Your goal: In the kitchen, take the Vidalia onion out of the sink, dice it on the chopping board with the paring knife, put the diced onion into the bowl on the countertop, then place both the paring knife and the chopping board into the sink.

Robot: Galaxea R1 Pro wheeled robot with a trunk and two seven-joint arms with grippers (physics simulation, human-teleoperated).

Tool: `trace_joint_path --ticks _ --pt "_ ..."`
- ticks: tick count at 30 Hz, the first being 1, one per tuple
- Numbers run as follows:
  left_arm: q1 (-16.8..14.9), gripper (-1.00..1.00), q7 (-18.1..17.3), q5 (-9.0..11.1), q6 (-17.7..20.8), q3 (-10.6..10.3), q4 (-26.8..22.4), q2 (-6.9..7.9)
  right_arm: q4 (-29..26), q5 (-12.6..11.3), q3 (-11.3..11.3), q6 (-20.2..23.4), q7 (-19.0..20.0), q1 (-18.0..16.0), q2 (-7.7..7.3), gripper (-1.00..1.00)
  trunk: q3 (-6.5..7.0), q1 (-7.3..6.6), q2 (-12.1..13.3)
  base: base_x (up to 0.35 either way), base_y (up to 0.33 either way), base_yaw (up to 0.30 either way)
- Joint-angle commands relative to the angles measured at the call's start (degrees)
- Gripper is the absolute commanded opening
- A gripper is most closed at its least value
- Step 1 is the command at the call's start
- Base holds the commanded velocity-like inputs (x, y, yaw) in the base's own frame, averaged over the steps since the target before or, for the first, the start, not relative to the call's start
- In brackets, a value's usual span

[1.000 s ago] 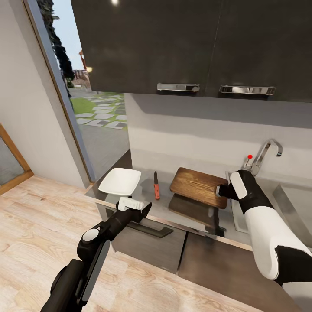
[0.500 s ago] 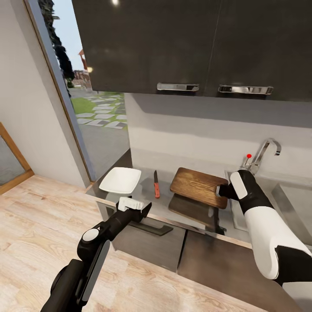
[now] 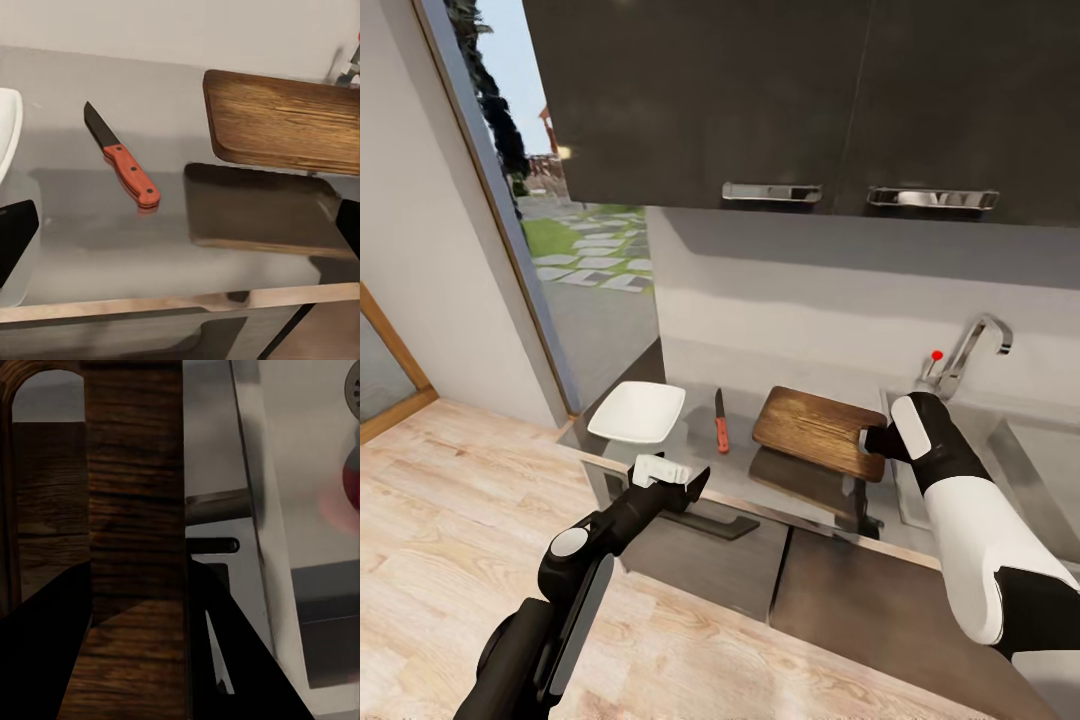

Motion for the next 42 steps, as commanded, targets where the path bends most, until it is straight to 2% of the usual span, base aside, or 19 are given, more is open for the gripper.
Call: trace_joint_path --ticks 1,17,36,42 --pt "-0.05 1.00 -0.16 0.18 0.41 0.05 -0.07 -0.03 -0.05 -0.66 -0.02 0.09 -0.54 -0.05 -0.01 -1.00 -0.22 0.03 -0.13 0.000 0.000 0.000" --pt "-0.05 1.00 -0.16 0.18 0.41 0.05 -0.07 -0.03 -0.05 -0.66 -0.02 0.13 -0.54 -0.05 -0.01 -1.00 -1.70 0.03 -0.13 0.000 0.000 0.000" --pt "-0.05 1.00 -0.17 0.18 0.41 -0.04 -0.07 -0.03 -0.05 -0.66 -0.02 0.13 -0.54 -0.05 -0.01 -1.00 -1.80 0.03 -0.13 0.000 -0.004 0.001" --pt "-0.05 1.00 -0.16 0.16 0.41 -0.04 -0.05 -0.03 -0.05 -0.66 -0.02 0.13 -0.54 -0.05 -0.01 -1.00 -1.80 0.03 -0.13 0.000 -0.004 0.169"
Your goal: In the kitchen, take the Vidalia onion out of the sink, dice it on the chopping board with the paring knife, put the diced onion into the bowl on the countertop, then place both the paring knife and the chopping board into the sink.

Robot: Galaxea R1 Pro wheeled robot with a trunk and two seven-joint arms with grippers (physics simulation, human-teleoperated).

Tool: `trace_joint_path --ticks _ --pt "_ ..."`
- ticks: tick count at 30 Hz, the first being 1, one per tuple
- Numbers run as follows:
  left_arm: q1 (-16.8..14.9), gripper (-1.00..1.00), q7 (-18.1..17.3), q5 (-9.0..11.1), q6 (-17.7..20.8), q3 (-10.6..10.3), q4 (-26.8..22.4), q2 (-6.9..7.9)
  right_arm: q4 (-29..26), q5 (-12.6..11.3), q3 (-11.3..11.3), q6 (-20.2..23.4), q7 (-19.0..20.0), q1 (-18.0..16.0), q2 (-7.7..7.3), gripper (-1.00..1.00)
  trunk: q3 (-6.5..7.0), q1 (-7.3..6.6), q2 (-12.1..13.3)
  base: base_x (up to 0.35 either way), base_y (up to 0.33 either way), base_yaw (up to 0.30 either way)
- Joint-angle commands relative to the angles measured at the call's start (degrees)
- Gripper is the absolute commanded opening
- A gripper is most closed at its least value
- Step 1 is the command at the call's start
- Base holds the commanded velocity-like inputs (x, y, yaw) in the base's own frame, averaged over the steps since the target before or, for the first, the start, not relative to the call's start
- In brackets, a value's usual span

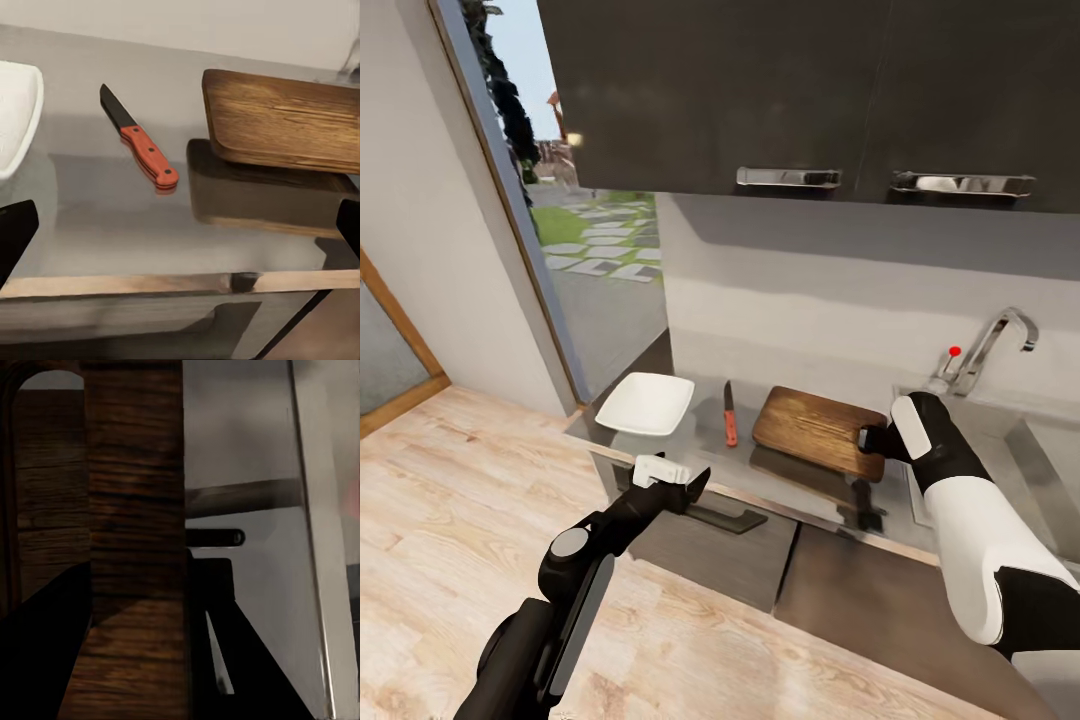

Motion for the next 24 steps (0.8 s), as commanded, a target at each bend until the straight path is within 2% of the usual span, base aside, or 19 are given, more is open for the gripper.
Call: trace_joint_path --ticks 1,5,14,24 --pt "-0.05 1.00 -0.16 0.17 0.41 0.05 -0.06 -0.03 -0.06 -0.48 -0.02 0.15 -0.53 -0.04 -0.01 -1.00 -0.11 0.03 -0.11 0.000 -0.107 0.091" --pt "-0.05 1.00 -0.16 0.18 0.41 0.05 -0.07 -0.03 -0.06 -0.48 -0.02 0.16 -0.53 -0.04 -0.01 -1.00 -0.11 0.03 -0.11 0.000 -0.164 0.028" --pt "-0.06 1.00 -0.17 0.18 0.41 0.05 -0.07 -0.03 -0.06 -0.48 -0.02 0.15 -0.53 -0.04 -0.01 -1.00 -0.11 0.03 -0.11 0.000 -0.022 0.007" --pt "-0.06 1.00 -0.17 0.18 0.41 0.05 -0.07 -0.03 -0.06 -0.48 -0.02 0.16 -0.53 -0.04 -0.01 -1.00 -0.11 0.03 -0.11 0.000 -0.104 0.013"
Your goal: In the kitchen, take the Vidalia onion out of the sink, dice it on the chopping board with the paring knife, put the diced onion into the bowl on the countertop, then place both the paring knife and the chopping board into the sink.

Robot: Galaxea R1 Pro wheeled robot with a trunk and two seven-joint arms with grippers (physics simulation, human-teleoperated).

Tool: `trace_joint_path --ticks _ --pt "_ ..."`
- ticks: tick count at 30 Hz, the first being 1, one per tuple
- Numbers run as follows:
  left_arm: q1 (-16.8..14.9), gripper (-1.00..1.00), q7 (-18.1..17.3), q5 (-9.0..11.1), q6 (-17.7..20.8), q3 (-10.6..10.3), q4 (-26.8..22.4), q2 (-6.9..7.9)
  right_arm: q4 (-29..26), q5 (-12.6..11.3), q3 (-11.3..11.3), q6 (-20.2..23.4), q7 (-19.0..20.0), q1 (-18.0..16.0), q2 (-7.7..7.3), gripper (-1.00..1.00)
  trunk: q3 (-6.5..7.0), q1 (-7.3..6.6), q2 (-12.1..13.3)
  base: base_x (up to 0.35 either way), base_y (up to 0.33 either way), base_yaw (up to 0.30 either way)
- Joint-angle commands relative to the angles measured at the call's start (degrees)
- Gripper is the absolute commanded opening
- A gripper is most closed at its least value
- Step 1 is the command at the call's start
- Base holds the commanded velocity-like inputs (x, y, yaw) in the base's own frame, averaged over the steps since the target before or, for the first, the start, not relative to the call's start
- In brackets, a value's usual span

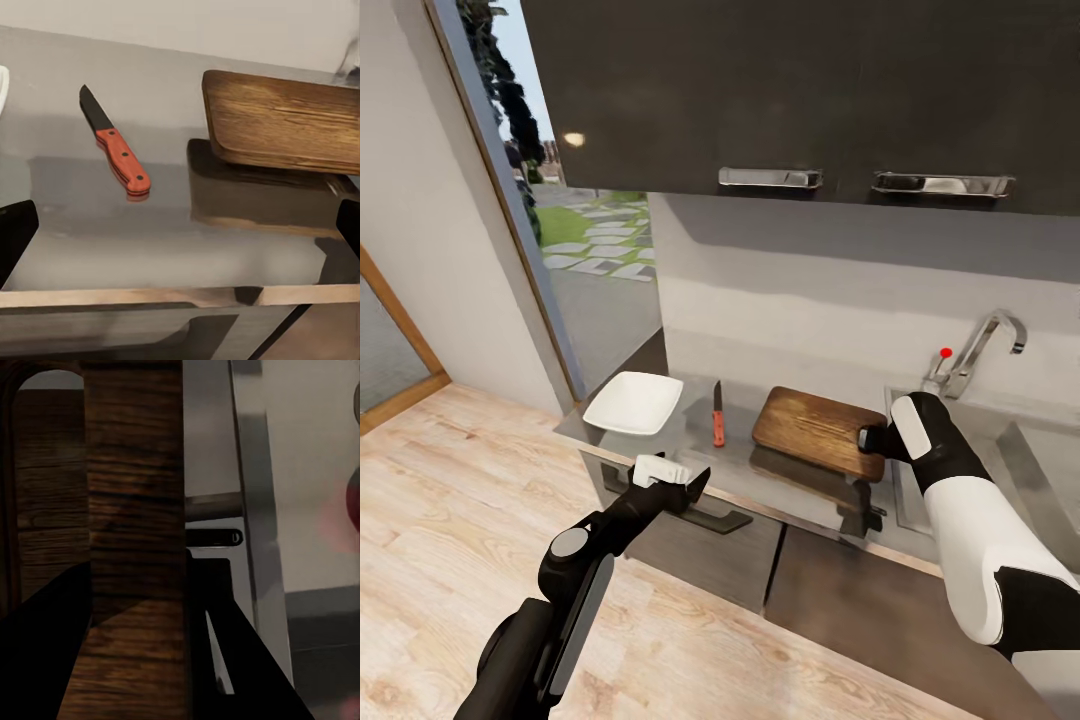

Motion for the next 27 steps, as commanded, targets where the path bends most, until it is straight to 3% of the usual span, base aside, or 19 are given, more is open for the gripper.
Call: trace_joint_path --ticks 1,27 --pt "-0.06 1.00 -0.16 0.17 0.41 0.05 -0.07 -0.03 -0.05 -0.72 -0.02 0.08 -0.54 -0.05 -0.01 -1.00 -0.12 0.03 -0.12 0.000 -0.007 0.001" --pt "-0.04 1.00 -0.22 0.17 0.41 0.05 0.02 -0.03 -0.05 -0.72 -0.02 0.08 -0.54 -0.05 -0.01 -1.00 -1.96 0.03 -0.12 0.000 -0.001 0.000"
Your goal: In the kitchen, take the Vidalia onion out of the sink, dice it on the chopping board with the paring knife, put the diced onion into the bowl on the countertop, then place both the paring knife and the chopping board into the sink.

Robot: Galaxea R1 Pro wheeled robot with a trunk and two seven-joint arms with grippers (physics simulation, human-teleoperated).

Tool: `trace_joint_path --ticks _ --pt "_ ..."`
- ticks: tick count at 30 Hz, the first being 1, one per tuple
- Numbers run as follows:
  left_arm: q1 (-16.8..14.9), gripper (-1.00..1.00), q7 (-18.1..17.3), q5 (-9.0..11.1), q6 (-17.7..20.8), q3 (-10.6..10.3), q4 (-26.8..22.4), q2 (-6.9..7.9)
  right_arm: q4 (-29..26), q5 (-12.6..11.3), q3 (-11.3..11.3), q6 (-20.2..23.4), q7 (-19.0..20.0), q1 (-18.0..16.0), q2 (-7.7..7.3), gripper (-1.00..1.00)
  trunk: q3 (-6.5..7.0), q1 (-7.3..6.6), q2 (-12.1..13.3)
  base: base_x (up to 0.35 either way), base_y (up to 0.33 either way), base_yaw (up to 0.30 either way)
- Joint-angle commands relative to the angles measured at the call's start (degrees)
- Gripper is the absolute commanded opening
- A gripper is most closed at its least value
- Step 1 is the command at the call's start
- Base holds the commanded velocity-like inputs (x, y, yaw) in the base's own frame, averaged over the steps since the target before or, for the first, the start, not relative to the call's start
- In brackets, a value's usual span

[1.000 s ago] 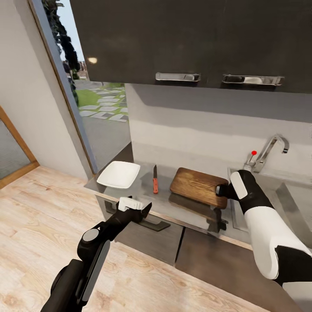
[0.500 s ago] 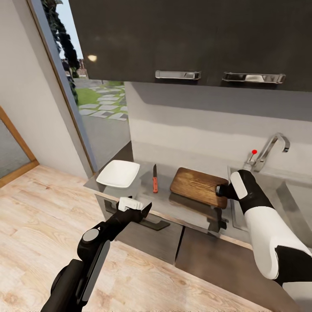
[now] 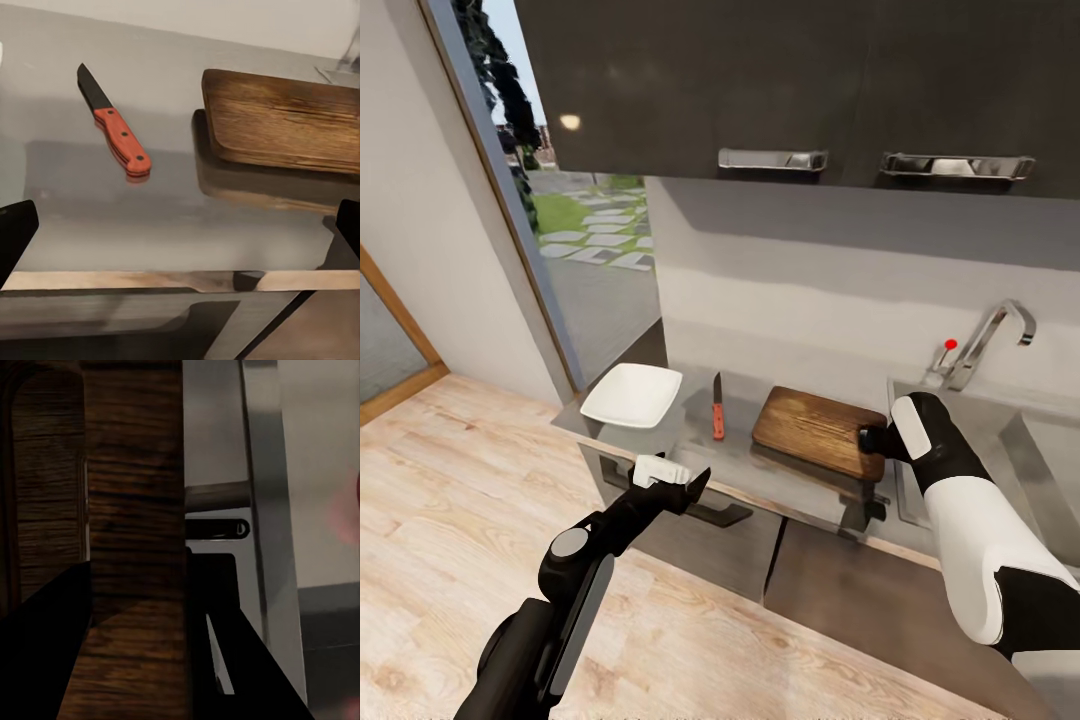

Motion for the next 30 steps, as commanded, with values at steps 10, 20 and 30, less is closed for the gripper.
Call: trace_joint_path --ticks 10,20,30 --pt "-0.04 1.00 -0.16 0.16 0.41 0.05 -0.07 -0.03 -0.05 -0.67 -0.02 0.10 -0.54 -0.05 -0.01 -1.00 -0.25 0.03 -0.12 0.000 0.000 0.000" --pt "-0.04 1.00 -0.18 0.18 0.41 0.05 -0.07 -0.03 -0.05 -0.67 -0.02 0.10 -0.54 -0.05 -0.01 -1.00 -0.71 0.03 -0.12 0.000 0.000 0.000" --pt "-0.04 1.00 -0.18 0.18 0.41 0.04 0.02 -0.03 -0.05 -0.67 -0.02 0.10 -0.54 -0.05 -0.01 -1.00 -1.07 0.03 -0.12 0.000 0.000 0.000"
